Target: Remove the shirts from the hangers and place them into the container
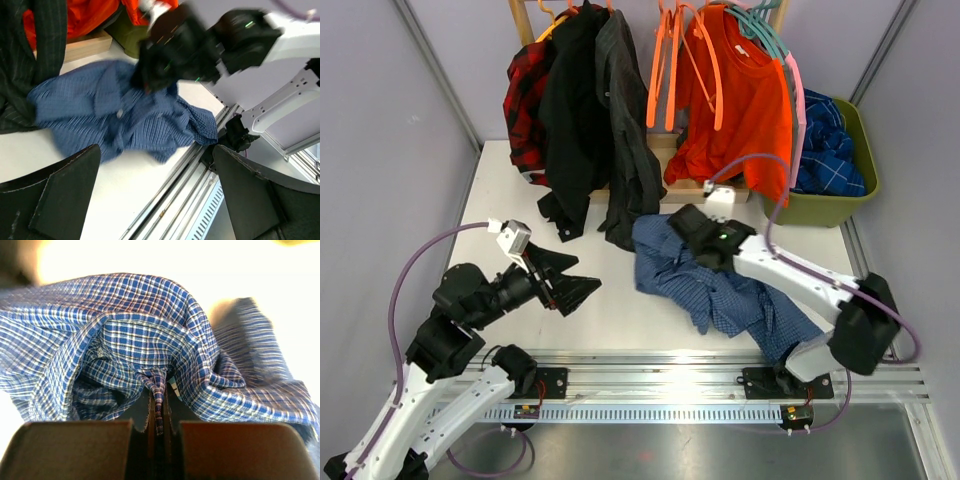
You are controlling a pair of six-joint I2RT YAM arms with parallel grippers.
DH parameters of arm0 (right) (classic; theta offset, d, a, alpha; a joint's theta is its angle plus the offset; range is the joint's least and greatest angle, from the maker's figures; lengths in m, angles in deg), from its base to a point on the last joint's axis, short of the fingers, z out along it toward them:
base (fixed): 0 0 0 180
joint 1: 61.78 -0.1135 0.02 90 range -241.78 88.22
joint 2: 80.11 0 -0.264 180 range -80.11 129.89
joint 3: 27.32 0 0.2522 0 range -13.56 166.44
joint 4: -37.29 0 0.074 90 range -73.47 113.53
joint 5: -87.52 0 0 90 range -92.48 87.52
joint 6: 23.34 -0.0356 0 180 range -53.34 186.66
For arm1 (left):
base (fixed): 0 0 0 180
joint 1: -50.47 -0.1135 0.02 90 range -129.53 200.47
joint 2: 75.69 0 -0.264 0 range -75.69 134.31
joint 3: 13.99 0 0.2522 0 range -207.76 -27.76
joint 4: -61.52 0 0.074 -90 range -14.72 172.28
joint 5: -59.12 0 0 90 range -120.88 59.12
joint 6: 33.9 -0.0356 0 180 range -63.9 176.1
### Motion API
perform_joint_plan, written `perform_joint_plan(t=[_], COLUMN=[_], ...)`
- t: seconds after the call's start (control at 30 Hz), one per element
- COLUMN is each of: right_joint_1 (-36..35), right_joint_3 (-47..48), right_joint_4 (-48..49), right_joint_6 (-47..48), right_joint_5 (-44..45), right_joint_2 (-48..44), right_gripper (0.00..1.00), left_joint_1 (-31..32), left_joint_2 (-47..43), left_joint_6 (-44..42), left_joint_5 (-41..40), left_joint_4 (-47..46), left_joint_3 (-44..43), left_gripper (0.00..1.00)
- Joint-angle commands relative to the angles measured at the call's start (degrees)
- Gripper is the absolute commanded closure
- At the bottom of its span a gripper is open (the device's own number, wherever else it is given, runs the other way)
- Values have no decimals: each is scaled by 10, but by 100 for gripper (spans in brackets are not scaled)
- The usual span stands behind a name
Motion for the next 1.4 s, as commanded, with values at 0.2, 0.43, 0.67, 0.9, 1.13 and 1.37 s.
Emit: perform_joint_plan(t=[0.2, 0.43, 0.67, 0.9, 1.13, 1.37], right_joint_1=[103, 144, 239, 476, 569, 618], right_joint_3=[37, 117, 150, 399, 712, 779], right_joint_4=[-205, -240, 65, 55, 80, 334], right_joint_6=[-78, -40, 236, 213, 174, 42], right_joint_5=[210, 329, 274, 13, -198, -438], right_joint_2=[-239, -311, -315, -112, 100, 208], right_gripper=[100, 100, 100, 100, 100, 100], left_joint_1=[0, 0, 0, 0, 0, 0], left_joint_2=[32, 60, 77, 79, 72, 70], left_joint_6=[8, 10, 13, 12, -2, 1], left_joint_5=[38, 57, 75, 82, 75, 65], left_joint_4=[-38, -48, -58, -63, -44, -42], left_joint_3=[-15, -30, -44, -53, -69, -63], left_gripper=[1, 1, 1, 1, 1, 1])
